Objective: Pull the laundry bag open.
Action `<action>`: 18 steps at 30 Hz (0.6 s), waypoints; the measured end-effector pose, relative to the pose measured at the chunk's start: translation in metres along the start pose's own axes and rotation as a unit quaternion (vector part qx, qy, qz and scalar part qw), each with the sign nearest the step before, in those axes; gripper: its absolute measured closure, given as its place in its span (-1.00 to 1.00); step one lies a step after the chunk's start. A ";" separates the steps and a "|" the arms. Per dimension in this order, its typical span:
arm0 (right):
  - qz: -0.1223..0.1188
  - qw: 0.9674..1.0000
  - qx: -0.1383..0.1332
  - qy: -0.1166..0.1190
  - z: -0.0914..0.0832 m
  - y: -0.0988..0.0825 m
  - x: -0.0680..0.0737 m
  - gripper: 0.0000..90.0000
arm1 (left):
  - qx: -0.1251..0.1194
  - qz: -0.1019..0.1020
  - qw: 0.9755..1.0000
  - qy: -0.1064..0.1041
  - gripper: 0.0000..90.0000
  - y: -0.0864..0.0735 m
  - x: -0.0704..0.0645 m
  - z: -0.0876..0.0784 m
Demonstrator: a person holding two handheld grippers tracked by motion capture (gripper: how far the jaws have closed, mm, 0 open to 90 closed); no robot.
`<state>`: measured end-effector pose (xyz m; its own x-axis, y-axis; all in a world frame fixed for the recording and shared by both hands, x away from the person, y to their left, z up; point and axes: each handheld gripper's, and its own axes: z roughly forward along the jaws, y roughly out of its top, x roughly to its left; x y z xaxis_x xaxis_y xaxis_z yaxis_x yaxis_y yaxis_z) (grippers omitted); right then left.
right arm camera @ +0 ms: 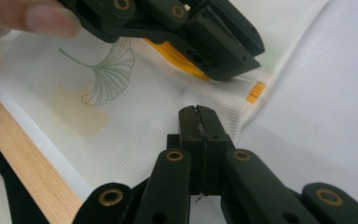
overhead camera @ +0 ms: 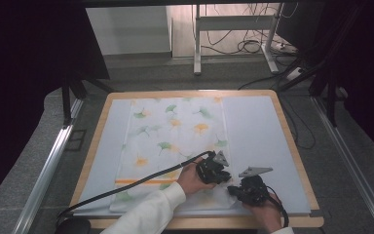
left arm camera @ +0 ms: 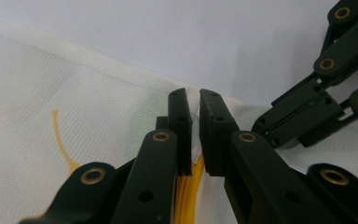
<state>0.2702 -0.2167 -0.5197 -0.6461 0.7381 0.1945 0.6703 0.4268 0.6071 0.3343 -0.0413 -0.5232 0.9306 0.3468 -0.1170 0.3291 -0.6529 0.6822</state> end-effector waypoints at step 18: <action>0.003 1.000 -0.003 0.008 0.000 -0.001 -0.004 1.00 | 0.009 -0.001 1.000 0.003 0.88 -0.011 0.004 -0.011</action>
<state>0.2723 -0.2201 -0.5208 -0.6476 0.7323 0.2107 0.6726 0.4193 0.6098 0.3327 -0.0258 -0.5234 0.9287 0.3528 -0.1141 0.3346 -0.6646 0.6681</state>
